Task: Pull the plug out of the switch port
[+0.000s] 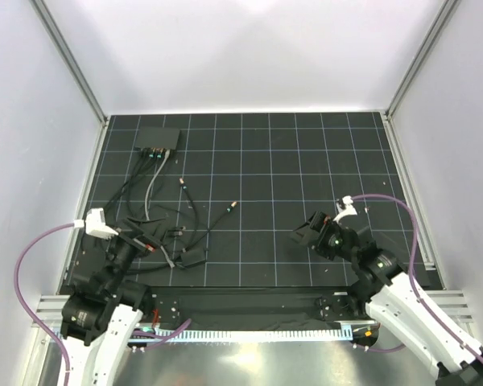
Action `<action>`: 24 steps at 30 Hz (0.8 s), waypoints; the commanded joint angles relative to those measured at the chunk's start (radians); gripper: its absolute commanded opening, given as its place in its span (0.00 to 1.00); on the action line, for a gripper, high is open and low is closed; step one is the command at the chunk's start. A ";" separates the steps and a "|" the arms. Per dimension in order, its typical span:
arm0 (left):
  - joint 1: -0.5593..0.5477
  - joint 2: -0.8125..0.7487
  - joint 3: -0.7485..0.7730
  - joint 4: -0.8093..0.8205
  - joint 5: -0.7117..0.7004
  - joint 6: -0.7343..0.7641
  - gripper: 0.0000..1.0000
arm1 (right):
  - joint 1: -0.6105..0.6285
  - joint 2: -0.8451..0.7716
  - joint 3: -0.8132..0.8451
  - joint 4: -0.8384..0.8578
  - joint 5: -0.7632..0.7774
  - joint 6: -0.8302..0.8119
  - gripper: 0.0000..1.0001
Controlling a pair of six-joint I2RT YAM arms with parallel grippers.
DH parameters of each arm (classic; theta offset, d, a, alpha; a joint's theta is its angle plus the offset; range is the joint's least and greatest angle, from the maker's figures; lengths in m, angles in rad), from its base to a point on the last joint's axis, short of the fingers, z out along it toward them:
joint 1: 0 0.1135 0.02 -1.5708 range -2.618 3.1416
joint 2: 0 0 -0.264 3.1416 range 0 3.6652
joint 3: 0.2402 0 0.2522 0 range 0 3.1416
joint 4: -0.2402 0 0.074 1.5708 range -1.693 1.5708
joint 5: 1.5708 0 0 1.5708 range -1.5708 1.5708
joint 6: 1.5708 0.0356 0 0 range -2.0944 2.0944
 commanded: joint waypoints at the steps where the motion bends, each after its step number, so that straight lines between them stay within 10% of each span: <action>1: 0.003 0.114 0.118 -0.263 -0.107 0.019 0.99 | -0.001 0.163 0.054 0.059 0.032 -0.061 1.00; 13: 0.001 0.550 0.278 -0.273 -0.119 0.016 0.89 | 0.000 0.833 0.365 0.417 -0.167 -0.199 1.00; 24: 0.008 1.131 0.411 0.218 -0.321 0.183 0.73 | 0.003 1.274 0.694 0.805 -0.252 -0.231 1.00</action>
